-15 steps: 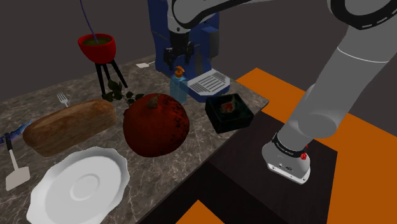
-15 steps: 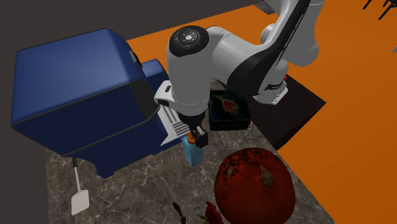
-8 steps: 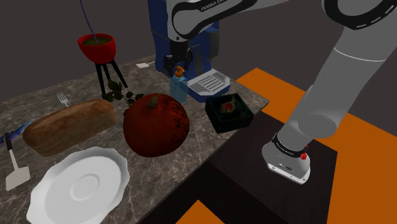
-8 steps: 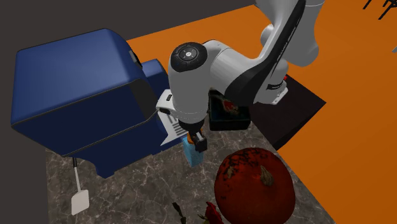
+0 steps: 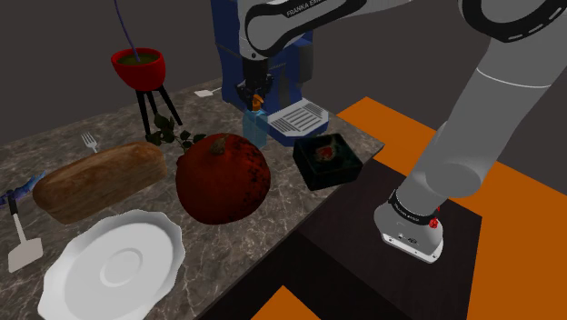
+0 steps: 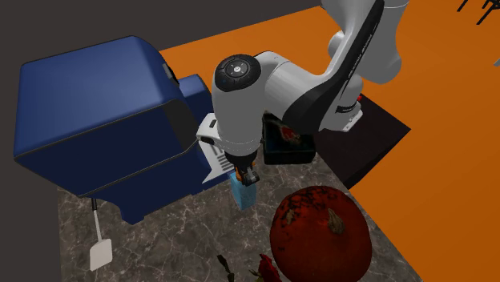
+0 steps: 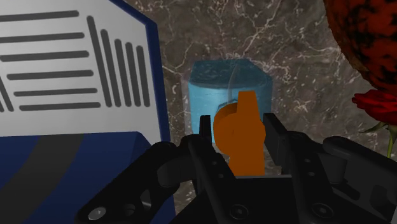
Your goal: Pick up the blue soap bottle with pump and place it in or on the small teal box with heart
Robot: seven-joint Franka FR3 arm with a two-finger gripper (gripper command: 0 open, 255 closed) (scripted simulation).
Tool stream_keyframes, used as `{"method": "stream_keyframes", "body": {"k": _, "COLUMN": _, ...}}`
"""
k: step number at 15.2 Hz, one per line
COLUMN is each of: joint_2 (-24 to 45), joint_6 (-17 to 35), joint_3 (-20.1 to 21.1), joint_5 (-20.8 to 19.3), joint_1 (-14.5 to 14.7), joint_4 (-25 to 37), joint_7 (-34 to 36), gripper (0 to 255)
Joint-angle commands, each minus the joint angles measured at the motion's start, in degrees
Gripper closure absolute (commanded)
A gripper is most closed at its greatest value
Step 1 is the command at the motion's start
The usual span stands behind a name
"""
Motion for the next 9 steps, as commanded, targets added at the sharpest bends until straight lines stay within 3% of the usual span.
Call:
{"method": "stream_keyframes", "body": {"k": 1, "joint_2": 0.0, "joint_6": 0.0, "joint_3": 0.0, "joint_5": 0.0, "joint_1": 0.0, "joint_4": 0.0, "joint_7": 0.0, "gripper": 255}}
{"method": "stream_keyframes", "body": {"k": 9, "joint_2": -0.3, "joint_6": -0.7, "joint_3": 0.0, "joint_5": 0.0, "joint_1": 0.0, "joint_4": 0.4, "joint_7": 0.0, "gripper": 255}}
